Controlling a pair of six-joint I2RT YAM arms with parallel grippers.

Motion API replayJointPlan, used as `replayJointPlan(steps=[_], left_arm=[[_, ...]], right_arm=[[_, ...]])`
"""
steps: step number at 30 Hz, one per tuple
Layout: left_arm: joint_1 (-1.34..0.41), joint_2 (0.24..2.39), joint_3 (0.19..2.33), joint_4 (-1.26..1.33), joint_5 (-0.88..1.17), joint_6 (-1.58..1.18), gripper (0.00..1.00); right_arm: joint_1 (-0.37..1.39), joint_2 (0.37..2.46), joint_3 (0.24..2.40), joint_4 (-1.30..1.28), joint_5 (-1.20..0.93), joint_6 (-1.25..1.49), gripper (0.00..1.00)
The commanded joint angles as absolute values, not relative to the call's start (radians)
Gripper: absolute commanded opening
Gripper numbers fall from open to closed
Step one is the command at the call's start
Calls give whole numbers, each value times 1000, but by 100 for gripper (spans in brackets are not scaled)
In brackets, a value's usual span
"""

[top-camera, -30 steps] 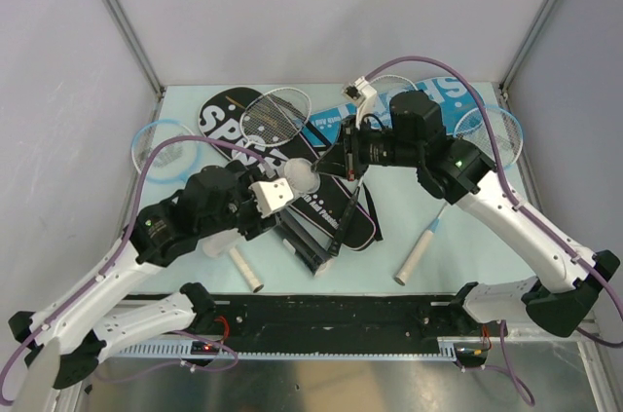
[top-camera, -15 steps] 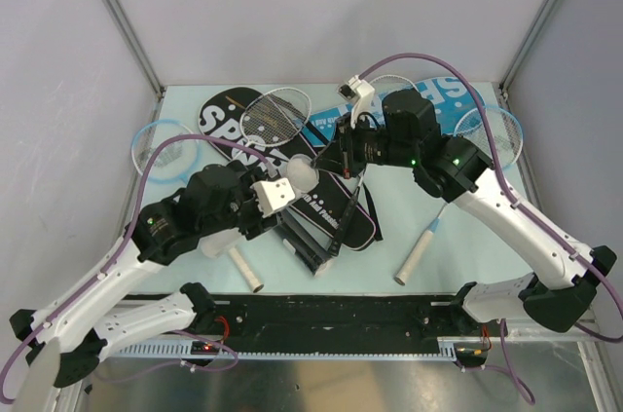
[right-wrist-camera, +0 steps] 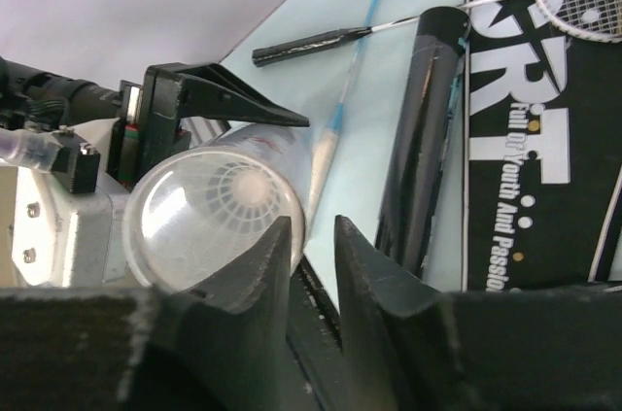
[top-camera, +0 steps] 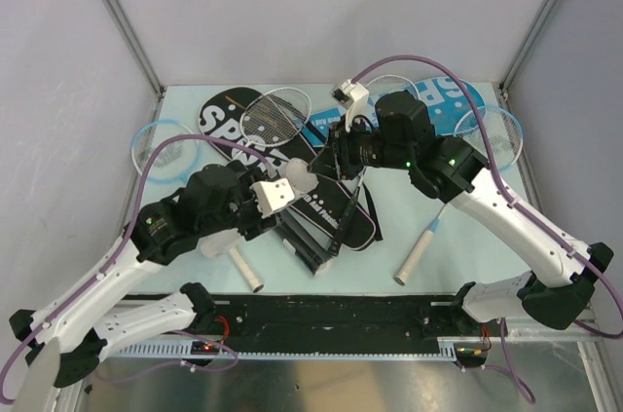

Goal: Pack up the badminton gear
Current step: Close the lid on the shuttle tube.

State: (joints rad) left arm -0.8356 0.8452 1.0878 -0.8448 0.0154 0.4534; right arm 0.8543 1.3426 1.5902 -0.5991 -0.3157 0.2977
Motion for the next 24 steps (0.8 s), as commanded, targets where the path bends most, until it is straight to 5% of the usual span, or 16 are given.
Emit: replayJointPlan(steps=[1, 7, 24], left_arm=[[-838, 841, 1151, -784, 41, 473, 39], [-838, 848, 1156, -785, 43, 475, 39], [-838, 846, 1176, -783, 61, 462, 38]], right_arm=[[864, 1346, 1629, -603, -301, 292, 34], [872, 1342, 1607, -554, -295, 311, 46], [1028, 1313, 1468, -432, -22, 335, 40]])
